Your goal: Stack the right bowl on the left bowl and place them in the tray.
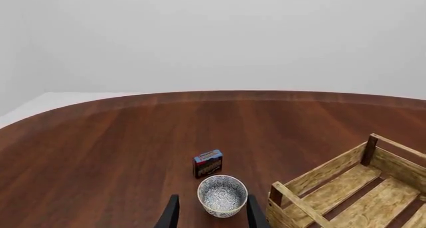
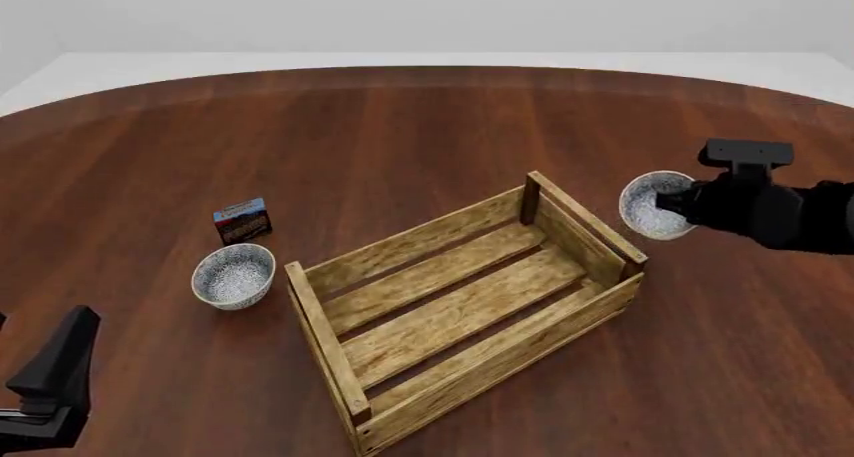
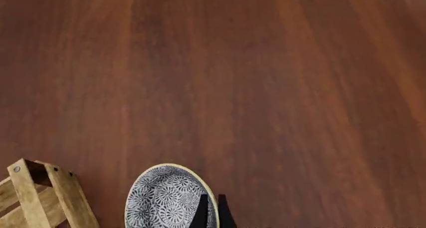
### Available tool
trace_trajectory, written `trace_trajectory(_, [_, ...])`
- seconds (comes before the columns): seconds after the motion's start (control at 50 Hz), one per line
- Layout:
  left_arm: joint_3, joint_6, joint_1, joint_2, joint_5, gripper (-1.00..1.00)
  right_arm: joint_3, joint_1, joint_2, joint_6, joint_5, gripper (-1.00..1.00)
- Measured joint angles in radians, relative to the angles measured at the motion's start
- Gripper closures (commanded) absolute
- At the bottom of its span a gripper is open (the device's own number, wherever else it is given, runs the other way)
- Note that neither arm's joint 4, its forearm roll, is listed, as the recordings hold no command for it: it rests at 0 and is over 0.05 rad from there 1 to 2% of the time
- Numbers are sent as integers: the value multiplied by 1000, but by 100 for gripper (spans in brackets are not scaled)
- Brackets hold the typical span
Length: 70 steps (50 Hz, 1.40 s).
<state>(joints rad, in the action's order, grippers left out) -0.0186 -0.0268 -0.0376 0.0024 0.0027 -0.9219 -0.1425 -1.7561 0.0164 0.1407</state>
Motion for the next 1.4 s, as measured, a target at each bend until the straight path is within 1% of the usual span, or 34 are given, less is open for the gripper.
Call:
trace_trajectory(0.18, [-2, 0, 0, 0, 2, -100, 43, 7, 127, -9, 7, 100])
trace_trajectory(0.34, [-9, 3, 0, 2, 4, -100, 80, 35, 240, -30, 13, 100])
trace_trajectory(0.54, [-19, 7, -4, 3, 9, -100, 116, 99, 362, -55, 8, 100])
trace_trajectory(0.72, [-33, 13, -9, 3, 18, -100, 151, 191, 467, -72, 2, 100])
trace_trajectory(1.06, [-61, 24, -20, 9, 34, -100, 210, 313, 578, -97, 33, 100])
trace_trajectory(1.4, [-86, 37, -37, 29, 34, -100, 260, 400, 622, -106, 107, 100])
